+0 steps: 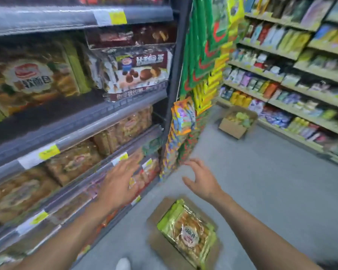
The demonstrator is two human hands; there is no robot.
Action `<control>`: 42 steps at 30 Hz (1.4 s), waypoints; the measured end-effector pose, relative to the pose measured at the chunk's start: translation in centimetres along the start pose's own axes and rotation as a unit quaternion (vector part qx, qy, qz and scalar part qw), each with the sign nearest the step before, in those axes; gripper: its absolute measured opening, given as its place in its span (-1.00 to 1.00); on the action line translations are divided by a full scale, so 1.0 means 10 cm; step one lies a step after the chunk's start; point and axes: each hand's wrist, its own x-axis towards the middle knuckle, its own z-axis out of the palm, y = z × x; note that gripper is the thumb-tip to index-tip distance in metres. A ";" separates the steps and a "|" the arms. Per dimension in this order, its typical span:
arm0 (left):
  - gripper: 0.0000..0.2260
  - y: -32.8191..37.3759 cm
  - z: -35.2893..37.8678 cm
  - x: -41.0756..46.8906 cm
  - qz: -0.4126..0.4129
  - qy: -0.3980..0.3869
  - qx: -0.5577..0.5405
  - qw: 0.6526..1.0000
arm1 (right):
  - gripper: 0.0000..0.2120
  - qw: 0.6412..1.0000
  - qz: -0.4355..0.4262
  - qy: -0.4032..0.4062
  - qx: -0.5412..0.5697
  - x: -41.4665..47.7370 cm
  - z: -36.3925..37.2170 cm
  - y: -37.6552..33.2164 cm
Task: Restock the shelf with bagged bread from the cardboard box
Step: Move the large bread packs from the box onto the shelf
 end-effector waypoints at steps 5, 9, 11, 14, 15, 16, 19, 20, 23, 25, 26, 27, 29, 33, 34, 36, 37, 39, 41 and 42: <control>-0.42 0.16 0.80 0.26 -0.017 -0.124 -0.029 0.992 | -0.47 0.992 0.121 -0.019 0.006 -0.36 0.12 0.77; -0.38 0.22 1.35 0.49 -0.019 -0.219 -0.028 0.975 | -0.47 0.974 0.222 -0.026 0.028 -0.59 0.34 1.24; -0.35 0.26 1.60 0.62 -0.028 -0.263 -0.039 0.964 | -0.49 0.959 0.278 -0.030 0.047 -0.69 0.47 1.46; -0.35 0.29 2.00 0.82 -0.023 -0.314 -0.055 0.948 | -0.52 0.936 0.342 -0.048 0.066 -0.78 0.72 1.78; -0.41 0.30 2.14 0.88 -0.026 -0.341 -0.050 0.938 | -0.51 0.927 0.365 -0.053 0.074 -0.82 0.80 1.88; -0.47 0.29 2.32 0.93 -0.026 -0.369 -0.046 0.928 | -0.50 0.917 0.387 -0.056 0.080 -0.85 0.89 1.98; -0.46 0.26 2.80 1.03 -0.035 -0.439 -0.022 0.898 | -0.50 0.886 0.447 -0.061 0.106 -0.96 1.19 2.26; -0.46 0.26 2.95 1.04 -0.042 -0.459 -0.020 0.887 | -0.50 0.877 0.463 -0.064 0.114 -1.00 1.30 2.36; -0.58 0.23 3.37 1.05 -0.065 -0.500 -0.023 0.863 | -0.51 0.847 0.505 -0.084 0.143 -1.08 1.68 2.61; -0.59 0.17 3.71 1.00 -0.071 -0.509 -0.035 0.857 | -0.50 0.825 0.532 -0.091 0.167 -1.13 1.96 2.81; -0.56 0.12 3.92 0.95 -0.079 -0.510 -0.041 0.855 | -0.49 0.815 0.543 -0.097 0.179 -1.14 2.10 2.91; -0.52 0.09 4.10 0.91 -0.091 -0.513 -0.041 0.853 | -0.48 0.807 0.551 -0.100 0.188 -1.16 2.24 3.02; -0.43 -0.02 4.52 0.84 -0.109 -0.527 -0.038 0.842 | -0.46 0.792 0.565 -0.106 0.204 -1.17 2.54 3.24; -0.25 -0.59 5.78 0.64 -0.147 -0.535 -0.029 0.831 | -0.46 0.766 0.591 -0.093 0.235 -1.11 3.14 3.72; -0.24 -0.59 5.93 0.65 -0.154 -0.537 -0.032 0.829 | -0.49 0.761 0.597 -0.093 0.237 -1.09 3.28 3.85; -0.30 -0.50 6.10 0.70 -0.179 -0.528 -0.052 0.828 | -0.56 0.751 0.608 -0.090 0.240 -1.06 3.54 4.06; -0.37 -0.42 6.14 0.73 -0.196 -0.526 -0.058 0.826 | -0.59 0.747 0.613 -0.085 0.242 -1.05 3.66 4.15; -0.42 -0.41 6.37 0.73 -0.225 -0.518 -0.077 0.821 | -0.62 0.731 0.630 -0.075 0.251 -1.02 3.89 4.31; -0.36 -0.51 6.63 0.72 -0.258 -0.523 -0.079 0.809 | -0.70 0.715 0.644 -0.068 0.261 -0.99 4.09 4.42; -0.33 -0.58 6.78 0.72 -0.273 -0.522 -0.085 0.804 | -0.79 0.708 0.652 -0.062 0.265 -0.99 4.19 4.47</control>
